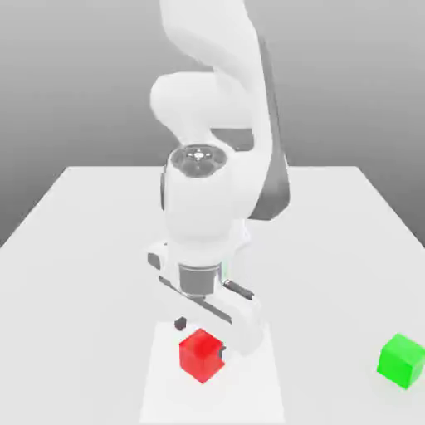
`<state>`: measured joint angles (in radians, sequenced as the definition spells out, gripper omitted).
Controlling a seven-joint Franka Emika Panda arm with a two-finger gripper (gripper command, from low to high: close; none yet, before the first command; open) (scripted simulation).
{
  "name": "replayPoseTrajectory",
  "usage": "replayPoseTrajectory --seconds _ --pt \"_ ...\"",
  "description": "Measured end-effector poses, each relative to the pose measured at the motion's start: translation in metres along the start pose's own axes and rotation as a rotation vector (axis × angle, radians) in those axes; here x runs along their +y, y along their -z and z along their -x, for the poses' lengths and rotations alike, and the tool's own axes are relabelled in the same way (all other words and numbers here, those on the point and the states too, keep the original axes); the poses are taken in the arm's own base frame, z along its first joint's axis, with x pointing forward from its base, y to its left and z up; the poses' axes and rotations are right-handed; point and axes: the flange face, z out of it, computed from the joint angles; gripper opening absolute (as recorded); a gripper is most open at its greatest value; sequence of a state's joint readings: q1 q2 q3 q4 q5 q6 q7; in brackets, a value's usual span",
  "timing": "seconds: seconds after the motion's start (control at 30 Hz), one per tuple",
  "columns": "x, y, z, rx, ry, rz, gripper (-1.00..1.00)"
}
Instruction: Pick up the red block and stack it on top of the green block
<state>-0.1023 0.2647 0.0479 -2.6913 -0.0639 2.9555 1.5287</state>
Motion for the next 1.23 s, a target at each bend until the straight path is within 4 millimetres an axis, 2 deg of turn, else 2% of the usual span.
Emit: replayPoseTrajectory --seconds 0.23,0.43,0.7,0.83,0.93,1.0,1.1,1.13,1.23 --pt "0.0 0.0 0.0 0.001 0.0 -0.001 -1.0" --pt "-0.001 0.055 0.002 0.002 0.009 -0.001 -1.0" --pt "-0.033 0.075 0.142 0.009 0.642 0.009 -1.0" --pt "-0.032 0.085 0.222 0.007 0.976 0.009 -1.0" --pt "-0.02 0.095 0.284 0.002 1.229 0.004 -1.0" --pt "-0.016 0.085 0.305 0.0 1.312 0.001 -1.0" --pt "-0.014 0.048 0.311 0.0 1.337 0.0 -1.0" --pt "-0.013 0.039 0.312 0.0 1.34 0.0 1.0" --pt "-0.013 0.039 0.312 0.0 1.34 0.0 1.0"
